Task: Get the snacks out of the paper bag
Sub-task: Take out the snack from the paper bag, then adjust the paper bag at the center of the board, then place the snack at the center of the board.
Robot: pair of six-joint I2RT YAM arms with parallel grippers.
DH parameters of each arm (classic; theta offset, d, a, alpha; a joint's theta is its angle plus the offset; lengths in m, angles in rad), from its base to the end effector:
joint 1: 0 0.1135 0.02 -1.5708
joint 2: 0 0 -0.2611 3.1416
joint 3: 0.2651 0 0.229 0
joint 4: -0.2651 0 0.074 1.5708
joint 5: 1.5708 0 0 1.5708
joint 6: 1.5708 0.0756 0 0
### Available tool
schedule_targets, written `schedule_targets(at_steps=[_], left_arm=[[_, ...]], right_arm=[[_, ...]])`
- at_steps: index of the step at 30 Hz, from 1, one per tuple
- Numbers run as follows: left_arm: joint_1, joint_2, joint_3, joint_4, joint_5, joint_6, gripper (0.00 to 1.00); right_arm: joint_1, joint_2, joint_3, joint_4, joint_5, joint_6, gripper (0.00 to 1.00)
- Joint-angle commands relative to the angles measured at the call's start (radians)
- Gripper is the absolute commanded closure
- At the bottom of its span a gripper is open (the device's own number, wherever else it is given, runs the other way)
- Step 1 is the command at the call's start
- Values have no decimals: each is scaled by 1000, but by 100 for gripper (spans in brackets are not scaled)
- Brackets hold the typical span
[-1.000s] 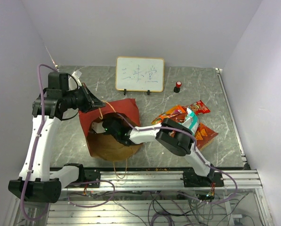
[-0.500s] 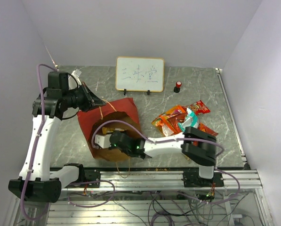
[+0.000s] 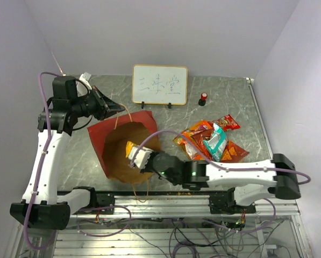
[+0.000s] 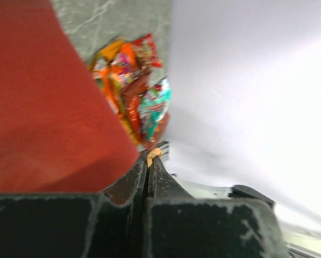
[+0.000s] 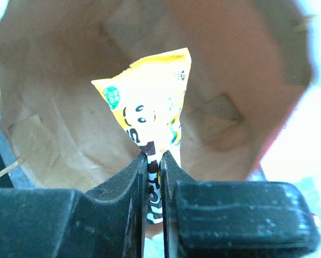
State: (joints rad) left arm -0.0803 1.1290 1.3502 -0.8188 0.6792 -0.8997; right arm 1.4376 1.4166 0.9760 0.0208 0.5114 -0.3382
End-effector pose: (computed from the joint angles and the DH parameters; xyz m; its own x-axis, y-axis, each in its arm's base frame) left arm 0.2161 -0.0650 0.3818 -0.8030 -0.5467 -0.2373 -0.0785 0.4917 -0.8672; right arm 0.0809 0.3253 0.2745 0.2160 -0.5665 -0.7953 -0.7773 0.3931 -0.4911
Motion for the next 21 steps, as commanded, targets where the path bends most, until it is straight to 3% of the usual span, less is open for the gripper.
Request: schedule_targets(at_steps=[1, 5, 10, 12, 17, 21], left_arm=[[3, -7, 31, 243, 101, -236, 93], [-11, 44, 137, 238, 65, -272, 93], [-47, 70, 164, 368, 37, -383, 93], [-38, 70, 132, 344, 23, -378, 93], [124, 56, -6, 269, 36, -388, 93], [232, 57, -5, 214, 15, -301, 93]], right_arm=[[8, -148, 86, -52, 109, -44, 88], [9, -209, 174, -57, 159, -196, 91], [7, -281, 142, 184, 168, -392, 93], [4, -276, 136, 271, 186, -442, 94], [-6, -220, 166, 374, 287, -511, 98], [-22, -222, 163, 441, 333, -494, 98]])
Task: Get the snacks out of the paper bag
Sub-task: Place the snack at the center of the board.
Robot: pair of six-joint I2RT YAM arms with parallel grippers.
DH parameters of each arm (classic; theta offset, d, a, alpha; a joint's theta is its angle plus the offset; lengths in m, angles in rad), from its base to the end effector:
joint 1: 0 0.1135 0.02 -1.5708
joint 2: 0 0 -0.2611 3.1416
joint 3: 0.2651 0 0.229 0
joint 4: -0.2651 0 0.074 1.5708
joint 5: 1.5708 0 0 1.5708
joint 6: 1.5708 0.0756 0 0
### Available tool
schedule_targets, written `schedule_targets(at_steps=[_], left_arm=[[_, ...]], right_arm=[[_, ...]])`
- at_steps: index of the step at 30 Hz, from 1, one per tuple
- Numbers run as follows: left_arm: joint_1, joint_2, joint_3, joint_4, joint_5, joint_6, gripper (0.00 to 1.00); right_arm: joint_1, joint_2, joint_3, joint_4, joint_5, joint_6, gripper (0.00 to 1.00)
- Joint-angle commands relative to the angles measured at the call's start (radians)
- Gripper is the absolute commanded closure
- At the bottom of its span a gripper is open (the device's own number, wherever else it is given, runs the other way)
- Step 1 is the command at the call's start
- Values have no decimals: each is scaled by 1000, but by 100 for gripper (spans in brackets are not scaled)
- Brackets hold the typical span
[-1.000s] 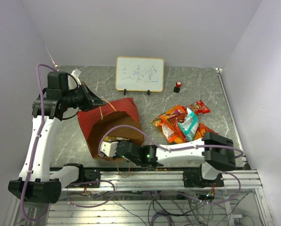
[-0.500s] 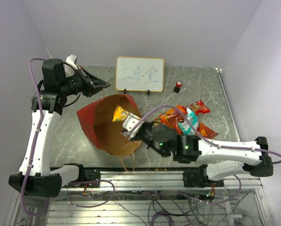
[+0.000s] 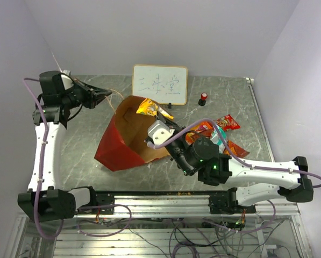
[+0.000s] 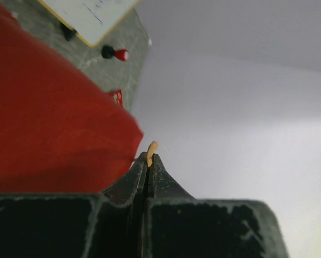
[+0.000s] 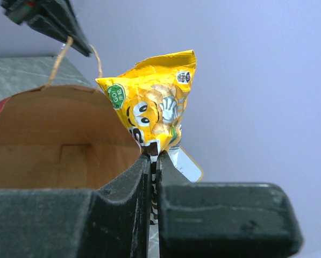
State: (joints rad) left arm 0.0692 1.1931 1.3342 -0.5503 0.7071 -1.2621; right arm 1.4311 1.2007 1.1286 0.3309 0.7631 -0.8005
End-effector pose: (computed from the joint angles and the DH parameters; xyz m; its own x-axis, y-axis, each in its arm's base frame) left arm 0.2575 -0.0314 0.3944 -0.6370 -0.7702 -0.0325 -0.2135 0.2167 -0.9526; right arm 0.0900 0.2647 0.4338 0.4717 -0.3706 -0.8001 -0.4080 0.7127 -0.5706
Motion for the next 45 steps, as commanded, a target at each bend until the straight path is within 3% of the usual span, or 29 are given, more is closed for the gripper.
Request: schedule_targets(at_steps=[1, 6, 10, 13, 28, 33, 38, 45], left_arm=[[111, 2, 28, -120, -21, 110, 93], [220, 57, 113, -372, -85, 347, 93], [269, 129, 220, -527, -200, 514, 93], [309, 176, 294, -622, -300, 608, 93], [325, 235, 402, -735, -701, 698, 90], [349, 211, 408, -722, -647, 660, 72], [359, 179, 423, -696, -557, 632, 23], [360, 124, 494, -706, -506, 625, 3]], right_arm=[[-22, -11, 10, 130, 88, -15, 98], [-104, -59, 20, 41, 126, 121, 97], [-256, -102, 37, -147, 126, 356, 97], [-347, -129, 25, -236, 88, 445, 96], [-575, -163, -85, -552, -141, 827, 92], [-625, -174, -116, -610, -244, 889, 92], [-644, -157, -107, -728, -332, 1012, 92], [-644, -109, -185, -821, -610, 1170, 93]])
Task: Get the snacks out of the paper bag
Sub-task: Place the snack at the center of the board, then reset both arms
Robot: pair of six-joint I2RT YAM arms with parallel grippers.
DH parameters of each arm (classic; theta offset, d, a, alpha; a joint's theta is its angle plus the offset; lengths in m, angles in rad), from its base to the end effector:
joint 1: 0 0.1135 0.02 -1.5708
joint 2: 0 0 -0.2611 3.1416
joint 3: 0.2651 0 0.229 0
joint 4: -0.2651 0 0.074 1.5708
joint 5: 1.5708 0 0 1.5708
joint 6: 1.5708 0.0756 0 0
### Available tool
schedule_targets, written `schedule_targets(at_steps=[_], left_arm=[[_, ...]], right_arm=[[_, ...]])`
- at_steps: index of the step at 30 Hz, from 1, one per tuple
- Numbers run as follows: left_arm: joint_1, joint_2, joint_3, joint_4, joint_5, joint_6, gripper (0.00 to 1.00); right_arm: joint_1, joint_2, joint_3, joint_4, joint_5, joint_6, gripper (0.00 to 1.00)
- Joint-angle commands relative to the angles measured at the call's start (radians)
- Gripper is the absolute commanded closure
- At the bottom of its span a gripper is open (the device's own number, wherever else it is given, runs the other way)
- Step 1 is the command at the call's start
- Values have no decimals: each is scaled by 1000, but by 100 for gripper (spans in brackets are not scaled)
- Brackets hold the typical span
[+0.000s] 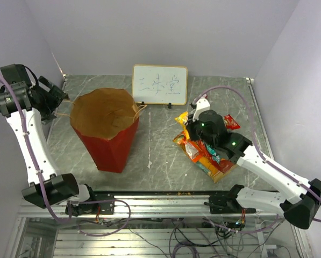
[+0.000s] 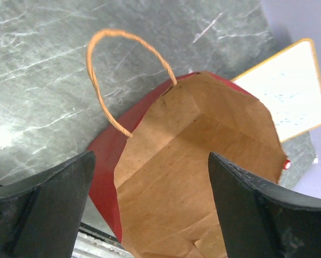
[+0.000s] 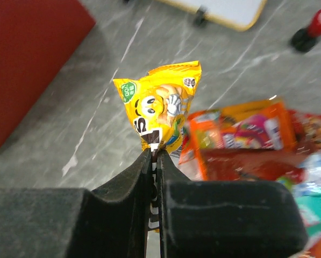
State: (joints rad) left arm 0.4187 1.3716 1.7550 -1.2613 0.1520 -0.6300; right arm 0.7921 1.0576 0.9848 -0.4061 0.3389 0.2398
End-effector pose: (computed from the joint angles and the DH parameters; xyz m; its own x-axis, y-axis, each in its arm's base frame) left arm 0.2293 0.0895 0.3933 -0.3833 -0.8080 -0.4475 -0.6675 0.5772 -0.4705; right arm 0.1903 0.1571 0.3178 -0.4246 -0.1114 -0.8985 -0.3740 0.9254 0.0620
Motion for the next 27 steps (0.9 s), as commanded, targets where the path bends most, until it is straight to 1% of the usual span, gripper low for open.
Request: schedule_targets(at_steps=[1, 5, 8, 10, 12, 17, 20, 21, 22, 23, 25, 26, 27], left_arm=[[11, -62, 85, 2, 39, -5, 2], [11, -108, 85, -10, -7, 8, 7], [12, -153, 68, -24, -79, 7, 5], [11, -175, 61, -23, -81, 1, 5], [11, -198, 49, -4, -49, -8, 4], [12, -245, 47, 44, 41, -11, 4], [11, -279, 61, 82, 91, -13, 5], [11, -286, 63, 102, 121, -12, 5], [12, -291, 64, 130, 156, -14, 5], [10, -294, 61, 180, 203, -18, 5], [7, -288, 51, 272, 318, -29, 5], [0, -282, 53, 319, 366, -35, 6], [-10, -275, 61, 368, 408, -34, 5]], right_arm=[[-5, 46, -57, -86, -217, 145, 93], [-4, 91, -131, -73, -261, 162, 93], [-5, 127, -158, -59, -296, 145, 91], [-3, 156, -153, -70, -335, 145, 90], [-2, 175, -159, -83, -338, 179, 89], [-1, 156, -263, -27, -332, 265, 87], [0, 122, -252, -36, -313, 262, 83], [0, 104, -235, -39, -303, 243, 80], [0, 87, -213, -42, -289, 219, 75], [0, 69, -184, -46, -267, 195, 66], [-2, 50, -99, -61, -170, 180, 35], [-2, 49, -47, -81, -121, 176, 6], [-1, 54, 0, -117, -81, 168, 1]])
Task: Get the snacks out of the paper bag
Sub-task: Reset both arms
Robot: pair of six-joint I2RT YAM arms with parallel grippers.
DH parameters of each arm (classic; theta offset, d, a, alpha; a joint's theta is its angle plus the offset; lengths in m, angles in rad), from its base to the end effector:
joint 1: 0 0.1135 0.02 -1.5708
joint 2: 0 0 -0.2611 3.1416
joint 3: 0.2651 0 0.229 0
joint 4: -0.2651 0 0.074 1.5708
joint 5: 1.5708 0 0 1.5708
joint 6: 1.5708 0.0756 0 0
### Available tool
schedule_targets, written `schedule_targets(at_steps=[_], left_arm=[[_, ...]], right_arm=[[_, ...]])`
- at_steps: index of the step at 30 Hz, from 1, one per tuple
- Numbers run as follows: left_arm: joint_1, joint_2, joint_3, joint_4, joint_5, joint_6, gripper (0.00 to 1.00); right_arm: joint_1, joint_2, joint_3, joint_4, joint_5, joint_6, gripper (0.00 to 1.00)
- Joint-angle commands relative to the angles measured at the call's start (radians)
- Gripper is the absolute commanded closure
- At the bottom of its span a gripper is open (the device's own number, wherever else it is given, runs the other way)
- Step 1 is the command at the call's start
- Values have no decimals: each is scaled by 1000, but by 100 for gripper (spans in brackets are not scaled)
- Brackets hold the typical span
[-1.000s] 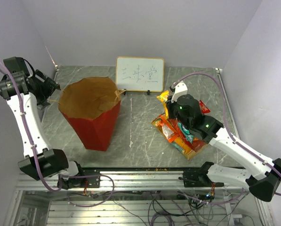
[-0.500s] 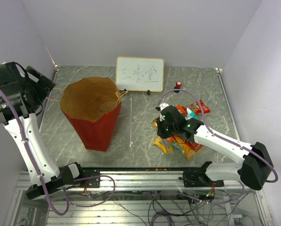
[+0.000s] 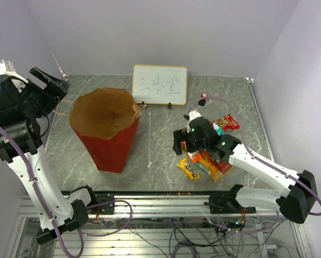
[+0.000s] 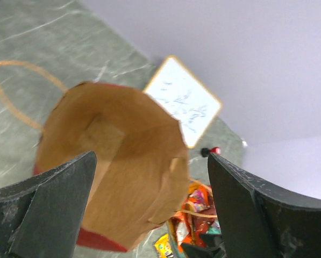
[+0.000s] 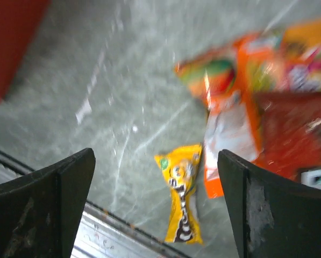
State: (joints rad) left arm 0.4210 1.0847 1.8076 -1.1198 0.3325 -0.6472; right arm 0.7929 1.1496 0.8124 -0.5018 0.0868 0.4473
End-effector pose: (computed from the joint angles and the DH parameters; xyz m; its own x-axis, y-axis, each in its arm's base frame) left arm 0.1545 0.0421 0.4793 -0.2142 -0.7204 -0.6597 -0.3017 0.6911 -0.6567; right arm 0.1741 0.1674 0.2242 -0.7601 -0.1576 -0.6304 -0.3774 0.8968 0.2309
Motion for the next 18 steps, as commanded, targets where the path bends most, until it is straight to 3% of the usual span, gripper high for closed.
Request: schedule_targets(at_steps=[1, 6, 10, 18], left_arm=[[-28, 19, 23, 269, 257, -9, 4], [-130, 105, 263, 280, 282, 146, 2], [-198, 136, 397, 274, 238, 264, 2], [-219, 128, 474, 310, 274, 335, 2]], right_arm=[[-3, -31, 254, -51, 202, -66, 0], [-3, 25, 649, -224, 290, -237, 0], [-3, 12, 896, -246, 391, -303, 0], [-2, -113, 1089, -161, 508, -367, 0]])
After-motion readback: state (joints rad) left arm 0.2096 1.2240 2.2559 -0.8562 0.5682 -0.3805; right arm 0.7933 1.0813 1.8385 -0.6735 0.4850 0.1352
